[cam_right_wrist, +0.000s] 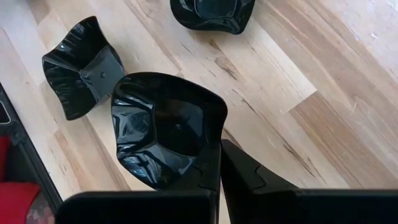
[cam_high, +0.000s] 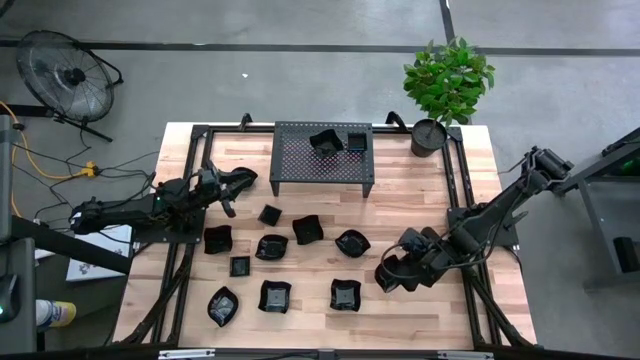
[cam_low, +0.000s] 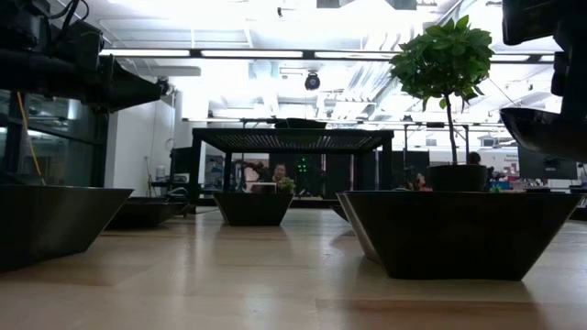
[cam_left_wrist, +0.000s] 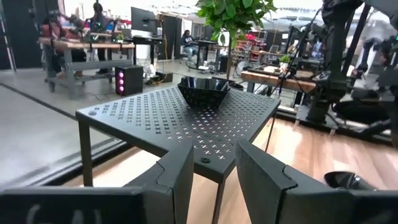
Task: Pick & Place Mini shaped plates
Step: Put the leaf shaped plate on the shelf
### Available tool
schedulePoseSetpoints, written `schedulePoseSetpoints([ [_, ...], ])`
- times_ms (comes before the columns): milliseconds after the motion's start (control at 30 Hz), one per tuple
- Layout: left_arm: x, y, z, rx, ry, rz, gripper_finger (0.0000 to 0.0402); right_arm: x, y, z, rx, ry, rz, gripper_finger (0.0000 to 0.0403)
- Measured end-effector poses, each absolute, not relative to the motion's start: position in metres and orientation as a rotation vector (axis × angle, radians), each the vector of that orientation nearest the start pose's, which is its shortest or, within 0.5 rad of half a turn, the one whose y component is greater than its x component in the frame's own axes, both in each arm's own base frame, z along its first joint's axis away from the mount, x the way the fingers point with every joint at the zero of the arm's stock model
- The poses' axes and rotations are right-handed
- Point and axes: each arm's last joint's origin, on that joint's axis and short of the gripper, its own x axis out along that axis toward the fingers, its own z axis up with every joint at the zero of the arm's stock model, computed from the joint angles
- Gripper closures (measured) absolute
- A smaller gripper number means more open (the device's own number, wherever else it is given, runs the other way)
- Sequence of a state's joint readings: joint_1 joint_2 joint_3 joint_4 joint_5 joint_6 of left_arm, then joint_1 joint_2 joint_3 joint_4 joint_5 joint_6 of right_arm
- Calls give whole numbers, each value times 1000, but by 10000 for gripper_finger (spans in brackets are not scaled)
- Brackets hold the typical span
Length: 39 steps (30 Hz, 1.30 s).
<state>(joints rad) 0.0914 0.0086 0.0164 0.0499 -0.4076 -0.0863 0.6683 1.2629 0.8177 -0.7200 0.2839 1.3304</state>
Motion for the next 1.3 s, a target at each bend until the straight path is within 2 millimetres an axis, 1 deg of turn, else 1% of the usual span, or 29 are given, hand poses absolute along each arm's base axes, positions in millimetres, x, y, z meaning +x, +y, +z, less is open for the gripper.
schedulePoseSetpoints([
  [67, 93, 19, 175, -30, -67, 464, 284, 181, 133, 216, 656, 1028, -383, 403],
  [133, 94, 17, 177, 69, -48, 378, 284, 182, 132, 216, 645, 1011, -391, 403],
  [267, 94, 13, 185, 142, -59, 238, 284, 183, 131, 217, 605, 954, -414, 403],
  [333, 94, 12, 188, 166, -58, 223, 284, 185, 130, 218, 584, 914, -417, 403],
  [533, 97, 13, 181, 197, 30, 225, 284, 191, 130, 223, 502, 754, -430, 403],
  [667, 102, 11, 177, 228, 72, 140, 284, 199, 129, 229, 427, 627, -441, 403],
  [733, 103, 11, 176, 230, 86, 125, 284, 204, 127, 232, 379, 560, -452, 403],
  [800, 105, 11, 175, 231, 104, 133, 284, 211, 124, 235, 340, 506, -462, 403],
  [900, 106, 12, 174, 237, 122, 140, 284, 224, 118, 235, 286, 473, -470, 403],
  [1133, 108, 13, 186, 287, 72, 190, 284, 261, 105, 221, 189, 456, -510, 403],
  [1200, 109, 13, 190, 308, 71, 197, 284, 272, 104, 220, 154, 460, -534, 403],
  [1300, 111, 11, 196, 353, 79, 194, 284, 293, 108, 226, 83, 453, -559, 403],
])
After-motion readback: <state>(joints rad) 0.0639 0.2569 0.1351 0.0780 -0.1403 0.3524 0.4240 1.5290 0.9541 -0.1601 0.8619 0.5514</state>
